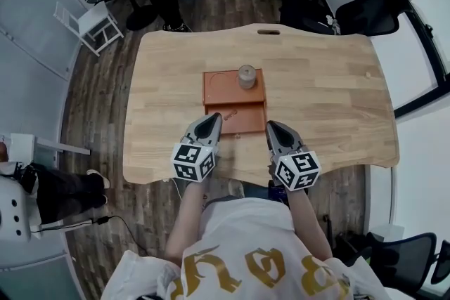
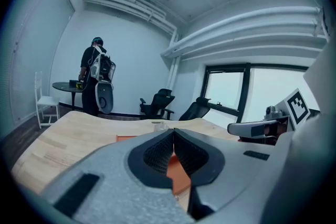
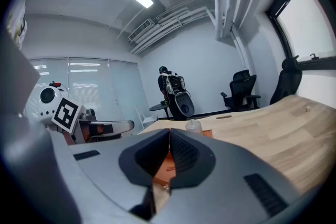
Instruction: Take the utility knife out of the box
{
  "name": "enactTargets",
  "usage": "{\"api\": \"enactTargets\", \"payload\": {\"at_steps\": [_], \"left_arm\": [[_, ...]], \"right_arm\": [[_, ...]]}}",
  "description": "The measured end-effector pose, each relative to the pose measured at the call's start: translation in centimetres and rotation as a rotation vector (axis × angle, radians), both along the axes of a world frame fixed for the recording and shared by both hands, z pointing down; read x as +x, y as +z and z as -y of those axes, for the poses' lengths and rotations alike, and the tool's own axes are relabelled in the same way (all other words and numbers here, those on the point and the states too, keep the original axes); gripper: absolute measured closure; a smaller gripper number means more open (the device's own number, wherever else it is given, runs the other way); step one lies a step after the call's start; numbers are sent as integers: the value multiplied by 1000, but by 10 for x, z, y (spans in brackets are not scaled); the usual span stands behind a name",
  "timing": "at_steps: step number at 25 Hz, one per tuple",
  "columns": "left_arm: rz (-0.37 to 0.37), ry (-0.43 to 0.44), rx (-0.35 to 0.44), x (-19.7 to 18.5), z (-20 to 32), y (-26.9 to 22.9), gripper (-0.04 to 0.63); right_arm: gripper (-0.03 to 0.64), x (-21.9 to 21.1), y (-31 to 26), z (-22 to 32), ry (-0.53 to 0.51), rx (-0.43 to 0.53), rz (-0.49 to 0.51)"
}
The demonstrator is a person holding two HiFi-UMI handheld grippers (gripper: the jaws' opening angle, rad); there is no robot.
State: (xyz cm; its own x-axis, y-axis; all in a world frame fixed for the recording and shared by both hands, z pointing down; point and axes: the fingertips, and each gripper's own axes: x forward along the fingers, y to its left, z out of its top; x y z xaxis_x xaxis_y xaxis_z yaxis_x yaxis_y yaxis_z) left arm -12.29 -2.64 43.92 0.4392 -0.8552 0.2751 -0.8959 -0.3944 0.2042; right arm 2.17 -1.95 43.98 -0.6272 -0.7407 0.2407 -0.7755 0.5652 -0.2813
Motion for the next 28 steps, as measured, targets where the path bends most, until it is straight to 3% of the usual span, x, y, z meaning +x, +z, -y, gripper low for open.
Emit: {"api": "enactTargets", "payload": {"at_steps": [5, 13, 28], "left_arm": [[12, -8, 27, -3, 17, -6, 584], [-18, -28, 2, -6, 36, 3, 584], [3, 17, -122, -2, 60, 53, 584]], "right_arm": [[605, -5, -2, 13, -19, 15, 10], [604, -5, 11, 35, -32, -18, 6], [604, -4, 48, 61, -51, -115, 3]]}}
